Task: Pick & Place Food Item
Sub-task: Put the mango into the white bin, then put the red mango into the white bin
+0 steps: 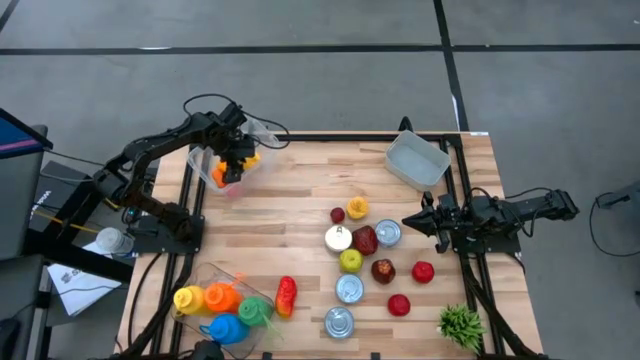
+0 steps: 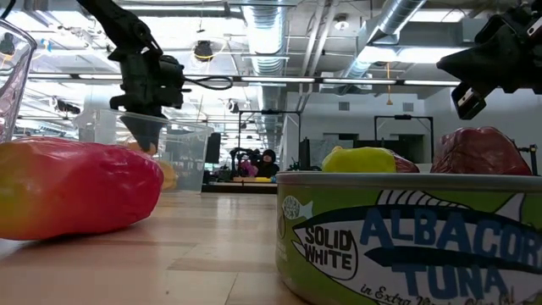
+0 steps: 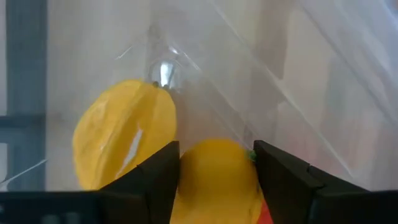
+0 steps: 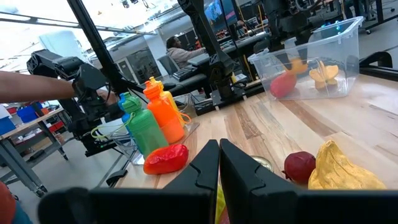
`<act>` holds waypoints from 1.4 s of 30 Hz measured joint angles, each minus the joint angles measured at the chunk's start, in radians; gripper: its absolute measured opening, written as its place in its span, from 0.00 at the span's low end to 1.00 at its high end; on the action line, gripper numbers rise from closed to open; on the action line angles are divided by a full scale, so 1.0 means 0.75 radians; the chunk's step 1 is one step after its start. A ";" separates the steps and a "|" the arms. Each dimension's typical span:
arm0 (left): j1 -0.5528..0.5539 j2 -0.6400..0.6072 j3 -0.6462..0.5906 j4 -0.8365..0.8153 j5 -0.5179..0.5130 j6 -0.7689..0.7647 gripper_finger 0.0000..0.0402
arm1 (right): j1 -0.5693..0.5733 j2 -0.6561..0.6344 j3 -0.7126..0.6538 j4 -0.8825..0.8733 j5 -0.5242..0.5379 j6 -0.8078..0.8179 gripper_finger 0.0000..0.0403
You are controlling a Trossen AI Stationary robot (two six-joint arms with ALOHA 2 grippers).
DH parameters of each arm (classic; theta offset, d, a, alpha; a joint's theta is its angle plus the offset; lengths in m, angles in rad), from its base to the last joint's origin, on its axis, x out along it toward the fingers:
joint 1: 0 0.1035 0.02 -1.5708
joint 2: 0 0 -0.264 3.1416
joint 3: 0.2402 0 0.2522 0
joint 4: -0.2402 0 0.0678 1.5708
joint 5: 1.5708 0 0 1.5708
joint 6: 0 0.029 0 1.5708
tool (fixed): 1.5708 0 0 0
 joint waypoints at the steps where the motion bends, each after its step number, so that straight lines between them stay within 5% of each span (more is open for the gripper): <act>1: 0.000 0.000 0.000 -0.001 -0.005 0.000 0.50 | 0.000 0.000 0.000 0.000 0.000 0.000 0.02; 13: -0.041 -0.115 0.046 -0.033 -0.061 -0.042 0.70 | 0.000 -0.001 0.000 0.000 0.000 0.000 0.02; 20: -0.211 -0.377 0.158 -0.026 -0.062 -0.351 0.70 | 0.000 -0.001 0.000 0.000 0.000 0.000 0.02; 30: -0.839 -0.510 0.275 -0.072 -0.134 -1.130 0.70 | 0.000 0.000 0.000 0.000 0.001 0.000 0.02; 35: -1.176 -0.413 0.280 -0.043 -0.265 -1.503 0.70 | 0.000 -0.001 0.000 0.000 0.001 0.000 0.02; 42: -1.493 -0.193 0.297 0.028 -0.281 -1.796 0.70 | 0.000 0.000 0.000 -0.003 0.000 0.000 0.02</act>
